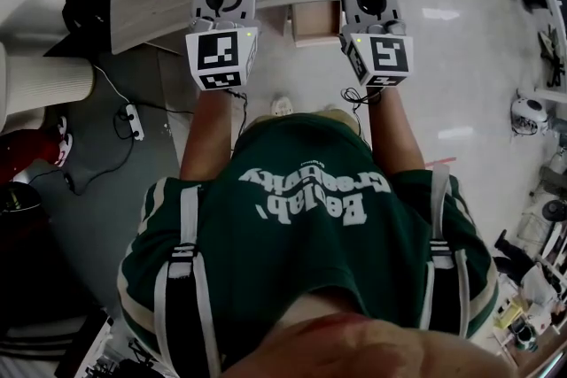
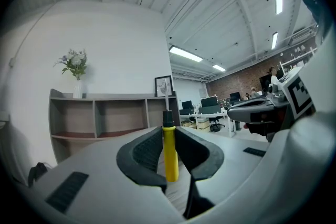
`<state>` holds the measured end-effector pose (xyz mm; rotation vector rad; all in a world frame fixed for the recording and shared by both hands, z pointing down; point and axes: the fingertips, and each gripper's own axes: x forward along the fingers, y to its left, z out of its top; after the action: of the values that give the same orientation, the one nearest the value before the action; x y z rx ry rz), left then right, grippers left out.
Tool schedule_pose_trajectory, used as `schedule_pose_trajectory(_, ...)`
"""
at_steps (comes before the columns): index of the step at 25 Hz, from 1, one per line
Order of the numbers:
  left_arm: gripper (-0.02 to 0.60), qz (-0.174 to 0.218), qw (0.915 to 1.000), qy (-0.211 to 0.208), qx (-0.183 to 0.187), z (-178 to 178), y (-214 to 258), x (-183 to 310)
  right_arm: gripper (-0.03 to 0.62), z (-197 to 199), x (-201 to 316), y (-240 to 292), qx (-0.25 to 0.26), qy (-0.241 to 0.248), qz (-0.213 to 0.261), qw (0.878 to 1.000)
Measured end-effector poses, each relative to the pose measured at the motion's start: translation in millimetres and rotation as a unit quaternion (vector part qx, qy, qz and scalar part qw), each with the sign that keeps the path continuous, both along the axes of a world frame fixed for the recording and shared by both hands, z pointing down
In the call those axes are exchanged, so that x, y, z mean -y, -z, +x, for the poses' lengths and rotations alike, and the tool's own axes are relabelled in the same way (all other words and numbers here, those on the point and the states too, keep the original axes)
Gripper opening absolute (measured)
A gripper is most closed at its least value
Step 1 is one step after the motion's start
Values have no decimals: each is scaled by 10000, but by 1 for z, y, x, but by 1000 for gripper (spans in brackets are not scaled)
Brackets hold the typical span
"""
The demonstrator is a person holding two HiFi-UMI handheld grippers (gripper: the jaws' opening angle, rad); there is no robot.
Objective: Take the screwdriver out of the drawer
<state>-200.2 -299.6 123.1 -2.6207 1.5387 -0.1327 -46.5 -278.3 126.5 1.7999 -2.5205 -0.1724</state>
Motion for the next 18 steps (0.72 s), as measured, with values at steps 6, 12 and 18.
schedule_pose_trajectory(6, 86, 29, 10000, -23, 63, -7, -8, 8, 34, -11, 6, -2, -187, 40, 54, 9998)
schedule_pose_trajectory(12, 86, 44, 10000, -56, 42, -13, -12, 10, 34, -26, 6, -9, -371, 50, 37, 9993)
schedule_pose_trajectory(18, 86, 43, 10000, -51, 15, -15, -11, 12, 34, -23, 10, -11, -351, -37, -60, 9994)
